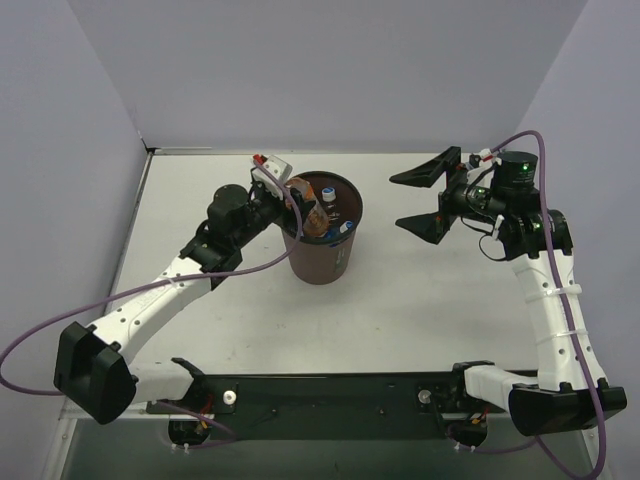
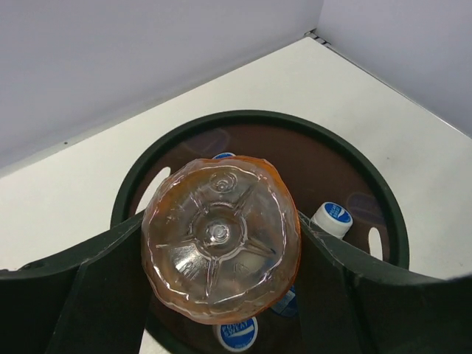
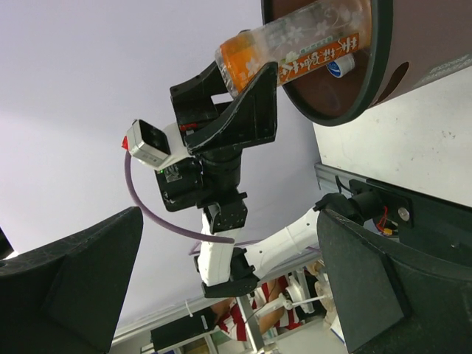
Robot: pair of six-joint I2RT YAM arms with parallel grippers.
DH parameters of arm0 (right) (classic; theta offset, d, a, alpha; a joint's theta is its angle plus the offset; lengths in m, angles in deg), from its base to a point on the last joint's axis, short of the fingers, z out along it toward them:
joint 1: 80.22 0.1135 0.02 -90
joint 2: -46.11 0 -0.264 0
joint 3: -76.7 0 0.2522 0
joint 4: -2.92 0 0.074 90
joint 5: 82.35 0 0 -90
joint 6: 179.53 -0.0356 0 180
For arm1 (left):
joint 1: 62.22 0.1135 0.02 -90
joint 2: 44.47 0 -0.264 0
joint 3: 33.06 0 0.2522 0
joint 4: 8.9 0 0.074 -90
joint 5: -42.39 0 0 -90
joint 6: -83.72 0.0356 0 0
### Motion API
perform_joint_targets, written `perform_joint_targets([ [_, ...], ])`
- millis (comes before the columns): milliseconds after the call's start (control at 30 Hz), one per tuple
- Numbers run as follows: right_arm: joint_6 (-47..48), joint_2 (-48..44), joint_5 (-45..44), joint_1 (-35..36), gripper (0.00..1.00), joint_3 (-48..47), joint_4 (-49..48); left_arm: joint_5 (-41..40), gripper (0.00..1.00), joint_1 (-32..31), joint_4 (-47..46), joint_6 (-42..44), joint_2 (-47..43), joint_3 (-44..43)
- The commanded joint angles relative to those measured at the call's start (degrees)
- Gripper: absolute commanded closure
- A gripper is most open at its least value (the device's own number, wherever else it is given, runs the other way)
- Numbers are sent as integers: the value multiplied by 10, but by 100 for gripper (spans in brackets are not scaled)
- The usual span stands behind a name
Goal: Put the plastic bottles in the bin
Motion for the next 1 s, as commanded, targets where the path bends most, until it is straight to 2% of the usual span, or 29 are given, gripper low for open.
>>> perform_joint_targets([
  [0,5,-1,13,-5,2,-10,-6,24,38,-2,-73,15,38,7],
  [200,5,-5,14,-5,2,-5,-6,38,38,-14,-41,54,68,-12],
  [367,5,-7,13,-7,2,-1,-7,39,37,-23,21,95,86,-48],
  [500,5,-7,11,-7,2,1,-7,6,37,-29,43,104,81,-58],
  [633,5,-11,9,-7,2,4,-6,-16,37,-30,35,107,47,-84],
  [767,3,-12,8,-8,2,6,-6,-29,37,-30,39,147,22,-114],
  [967,2,-10,10,-8,2,5,-7,-33,36,-30,-28,198,9,-75],
])
